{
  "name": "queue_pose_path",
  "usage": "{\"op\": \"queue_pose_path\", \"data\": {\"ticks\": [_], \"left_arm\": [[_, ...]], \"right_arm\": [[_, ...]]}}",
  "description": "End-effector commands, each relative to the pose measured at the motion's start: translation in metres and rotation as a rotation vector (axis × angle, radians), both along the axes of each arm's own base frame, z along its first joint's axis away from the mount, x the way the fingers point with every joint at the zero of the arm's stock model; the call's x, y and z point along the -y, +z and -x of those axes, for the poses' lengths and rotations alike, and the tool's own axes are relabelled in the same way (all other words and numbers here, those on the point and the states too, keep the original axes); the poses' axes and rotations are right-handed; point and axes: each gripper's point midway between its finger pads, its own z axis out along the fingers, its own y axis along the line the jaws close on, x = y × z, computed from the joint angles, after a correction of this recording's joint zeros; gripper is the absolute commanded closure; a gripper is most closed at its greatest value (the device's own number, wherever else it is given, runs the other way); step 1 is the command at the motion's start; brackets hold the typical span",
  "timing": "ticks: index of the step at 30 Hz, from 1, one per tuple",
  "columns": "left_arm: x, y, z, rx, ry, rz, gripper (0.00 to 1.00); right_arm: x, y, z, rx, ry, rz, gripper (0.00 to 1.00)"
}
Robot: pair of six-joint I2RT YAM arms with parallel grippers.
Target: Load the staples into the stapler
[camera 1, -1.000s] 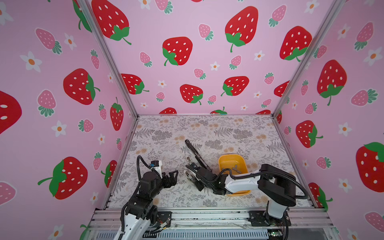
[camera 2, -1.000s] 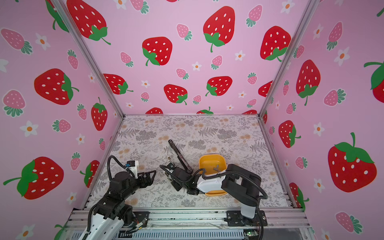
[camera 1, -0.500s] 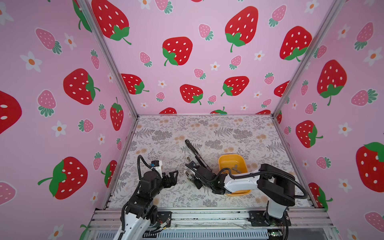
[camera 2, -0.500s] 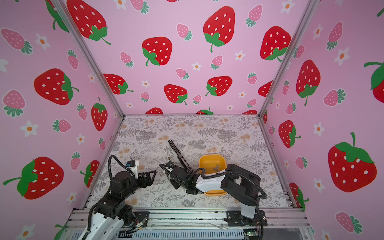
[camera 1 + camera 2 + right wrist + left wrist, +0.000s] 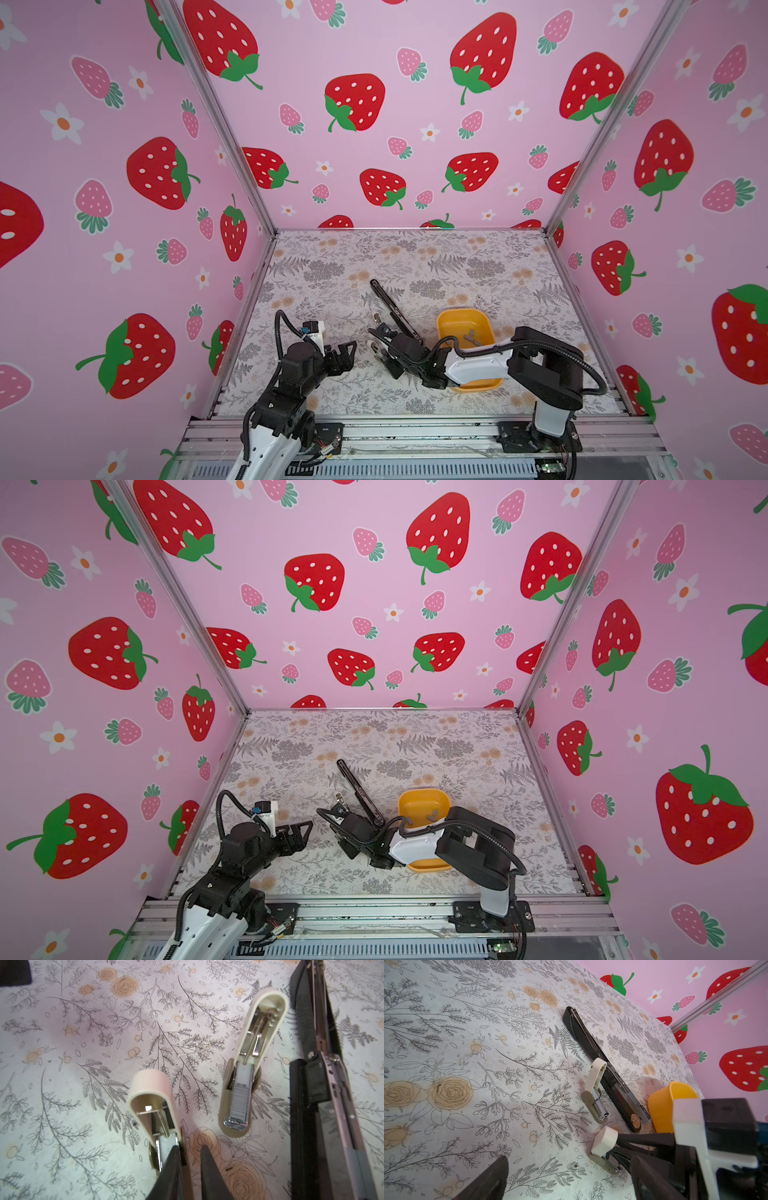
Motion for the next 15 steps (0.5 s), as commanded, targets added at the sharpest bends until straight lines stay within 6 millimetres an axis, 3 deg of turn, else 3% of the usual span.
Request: {"op": "queue_pose_path", "data": {"ticks": [1,9,15], "left_arm": [[-0.001,0.021,-0.004,0.054,0.009,0.009,0.07],[-0.001,0.022,-0.003,0.059,0.009,0.01,0.07],[0.0,0.023,-0.004,0.062,0.009,0.012,0.06]], "right_arm": [[0.011,-0.011,0.004,-0.017,-0.016,0.036,0.8],[0.025,-0.017,0.006,-0.012,-0.036,0.077,0.81],[0.019,0.018,0.003,0.031,-0.029,0.008,0.81]]}}
